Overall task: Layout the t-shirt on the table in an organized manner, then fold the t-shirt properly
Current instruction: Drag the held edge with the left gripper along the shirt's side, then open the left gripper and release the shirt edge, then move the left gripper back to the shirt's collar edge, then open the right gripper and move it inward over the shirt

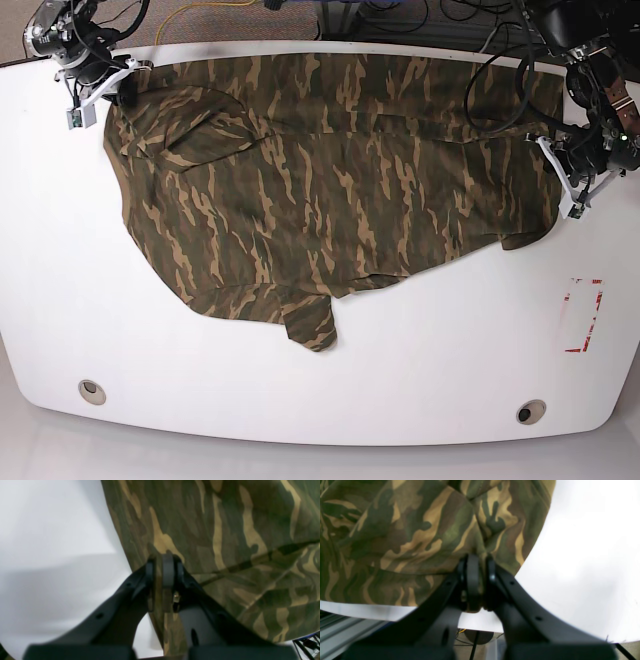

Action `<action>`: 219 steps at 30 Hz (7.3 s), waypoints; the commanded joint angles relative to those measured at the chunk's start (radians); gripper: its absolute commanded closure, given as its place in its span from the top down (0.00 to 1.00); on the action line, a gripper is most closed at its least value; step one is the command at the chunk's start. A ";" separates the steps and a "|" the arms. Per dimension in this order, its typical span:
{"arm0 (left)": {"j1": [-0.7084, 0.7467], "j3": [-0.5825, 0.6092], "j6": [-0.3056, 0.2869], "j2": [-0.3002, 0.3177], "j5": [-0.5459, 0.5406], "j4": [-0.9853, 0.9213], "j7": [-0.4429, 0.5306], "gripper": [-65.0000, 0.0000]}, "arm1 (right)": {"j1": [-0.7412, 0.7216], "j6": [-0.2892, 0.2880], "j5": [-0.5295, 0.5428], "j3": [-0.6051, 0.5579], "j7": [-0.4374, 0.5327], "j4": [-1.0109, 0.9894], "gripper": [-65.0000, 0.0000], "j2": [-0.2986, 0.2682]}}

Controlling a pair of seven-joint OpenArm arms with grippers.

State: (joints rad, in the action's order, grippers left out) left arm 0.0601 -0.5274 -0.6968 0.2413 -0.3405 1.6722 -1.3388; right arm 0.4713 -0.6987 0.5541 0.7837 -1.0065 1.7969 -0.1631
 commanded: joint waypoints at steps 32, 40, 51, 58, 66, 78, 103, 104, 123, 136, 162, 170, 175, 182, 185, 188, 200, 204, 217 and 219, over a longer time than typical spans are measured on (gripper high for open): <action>0.309 0.086 -0.001 0.148 -0.380 0.317 -0.057 0.23 | -0.024 0.001 0.013 0.004 -0.007 0.013 0.01 -0.013; 0.329 0.186 -0.001 0.151 -0.334 0.305 -0.048 0.23 | -0.044 0.001 0.013 0.004 -0.027 0.013 0.01 -0.013; 0.323 0.290 -0.001 0.151 -0.182 0.303 -0.046 0.23 | -0.046 0.001 0.013 0.004 -0.027 0.013 0.01 -0.013; 0.275 0.286 -0.001 0.151 -0.121 0.296 -0.046 0.23 | -0.046 0.001 0.013 0.004 -0.027 0.013 0.01 -0.013; 0.185 0.287 -0.001 0.151 0.024 0.289 -0.046 0.23 | -0.044 0.001 0.011 0.006 -0.027 0.013 0.01 -0.013; 0.002 0.324 -0.001 0.146 0.199 0.262 -0.048 0.23 | -0.044 0.001 0.011 0.007 -0.027 0.013 0.01 -0.013; 0.062 0.143 -0.001 0.043 0.203 0.263 -0.043 0.23 | -0.039 0.001 0.005 0.013 -0.027 0.016 0.26 -0.014; 0.079 0.148 -0.001 0.034 0.203 0.263 -0.040 0.23 | -0.038 0.001 0.005 0.013 -0.025 0.017 0.32 -0.014; 0.252 0.200 -0.001 -0.012 0.211 0.073 0.186 0.23 | -0.010 0.001 0.011 0.173 -0.025 0.086 0.59 0.003; 0.251 0.200 -0.001 0.013 0.205 0.021 0.206 0.23 | -0.078 0.001 0.014 0.046 -0.073 0.182 0.59 0.020; 0.254 0.200 -0.001 0.013 0.205 0.076 0.164 0.23 | -0.283 0.001 0.007 -0.045 -0.171 -0.024 0.59 0.036; 0.251 0.200 -0.001 0.013 0.205 0.076 0.163 0.23 | -0.265 0.001 0.013 -0.046 -0.182 -0.022 0.55 0.043; 0.251 0.200 -0.001 0.013 0.205 0.076 0.163 0.23 | -0.260 0.001 0.011 -0.046 -0.183 -0.029 0.29 0.056; 0.249 0.201 -0.001 0.014 0.205 0.076 0.163 0.23 | -0.263 0.001 0.011 -0.046 -0.183 -0.030 0.07 0.067; 0.249 0.201 -0.001 0.014 0.205 0.076 0.163 0.23 | -0.263 0.001 0.011 -0.046 -0.183 -0.029 0.07 0.067; 0.249 0.201 -0.001 0.014 0.205 0.076 0.163 0.23 | -0.266 0.001 0.013 -0.048 -0.183 -0.019 0.04 0.069; 0.249 0.203 -0.001 0.014 0.205 0.073 0.163 0.23 | -0.283 0.001 0.013 -0.102 -0.183 0.070 0.00 0.069; 0.249 0.203 -0.001 0.014 0.206 0.072 0.163 0.23 | -0.285 0.001 0.013 -0.102 -0.183 0.091 0.00 0.070; 0.251 0.203 -0.001 0.014 0.208 0.070 0.164 0.23 | -0.299 0.001 0.004 -0.094 -0.183 0.091 0.00 0.058; 0.252 0.203 -0.001 0.014 0.208 0.070 0.164 0.23 | -0.299 0.001 -0.002 -0.094 -0.182 0.077 0.00 0.041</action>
State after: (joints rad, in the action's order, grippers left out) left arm 0.2989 -0.3264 -0.6964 0.2504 -0.1722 1.7512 -1.1259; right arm 0.1814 -0.6968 0.5457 0.6842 -1.2091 1.8671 -0.0929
